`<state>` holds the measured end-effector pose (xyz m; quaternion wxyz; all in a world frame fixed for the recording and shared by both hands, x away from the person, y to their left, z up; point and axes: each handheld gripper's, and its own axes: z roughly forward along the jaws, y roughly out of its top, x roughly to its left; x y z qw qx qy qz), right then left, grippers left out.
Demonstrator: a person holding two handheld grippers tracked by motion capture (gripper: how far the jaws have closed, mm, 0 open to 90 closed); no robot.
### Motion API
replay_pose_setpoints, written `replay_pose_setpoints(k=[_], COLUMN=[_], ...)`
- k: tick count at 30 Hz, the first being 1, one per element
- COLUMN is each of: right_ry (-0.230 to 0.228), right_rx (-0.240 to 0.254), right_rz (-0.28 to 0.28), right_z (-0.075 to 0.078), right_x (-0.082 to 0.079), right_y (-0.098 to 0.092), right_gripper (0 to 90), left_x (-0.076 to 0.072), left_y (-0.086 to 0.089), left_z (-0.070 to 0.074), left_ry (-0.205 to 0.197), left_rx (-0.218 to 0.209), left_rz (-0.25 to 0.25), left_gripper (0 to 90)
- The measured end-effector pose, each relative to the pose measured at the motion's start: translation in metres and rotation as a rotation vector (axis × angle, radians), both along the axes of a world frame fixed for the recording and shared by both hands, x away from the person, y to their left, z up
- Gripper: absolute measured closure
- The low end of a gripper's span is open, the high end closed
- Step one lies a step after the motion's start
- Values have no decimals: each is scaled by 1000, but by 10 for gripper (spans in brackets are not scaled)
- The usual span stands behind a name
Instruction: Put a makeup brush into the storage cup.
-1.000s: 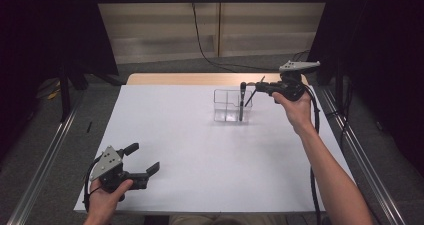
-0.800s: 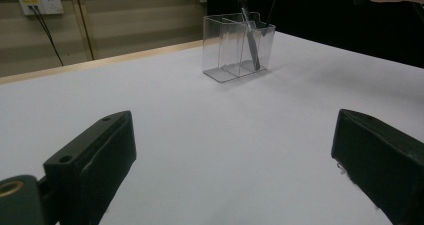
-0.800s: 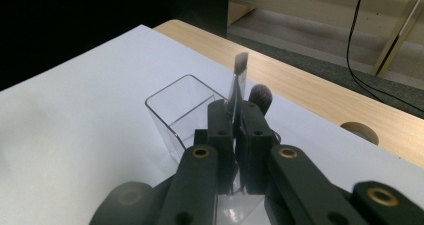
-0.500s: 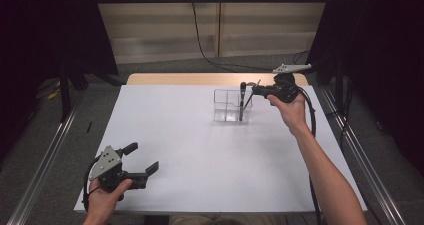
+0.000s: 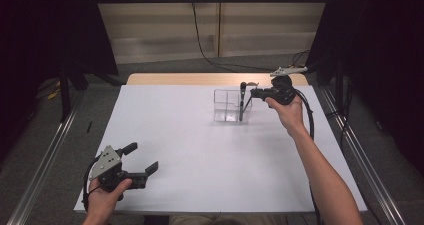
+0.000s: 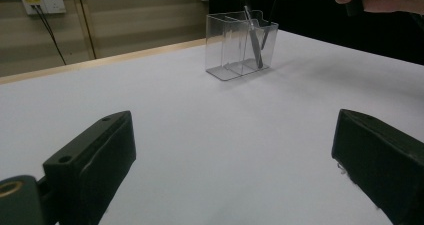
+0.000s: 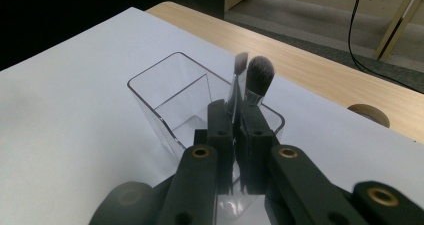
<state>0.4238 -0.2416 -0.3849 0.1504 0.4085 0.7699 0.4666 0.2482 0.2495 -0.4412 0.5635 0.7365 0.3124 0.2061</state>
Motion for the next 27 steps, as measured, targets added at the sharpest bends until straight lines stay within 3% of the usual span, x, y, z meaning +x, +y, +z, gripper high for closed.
replay_pose_setpoints(k=[10,14,27], right_ry=[-1,-5,-83], right_rx=[16,29,73], right_rz=[-5,-17,-82], right_z=[-6,-11,-14], right_x=[-1,-2,-15], right_y=[-1,-3,-10], right_gripper=[830,752,219], left_x=[0,0,2], left_y=[0,0,0], left_z=[0,0,0], left_ry=[-2,-1,-2], left_rx=[4,4,7], left_rz=[1,2,3], left_gripper=[40,40,40])
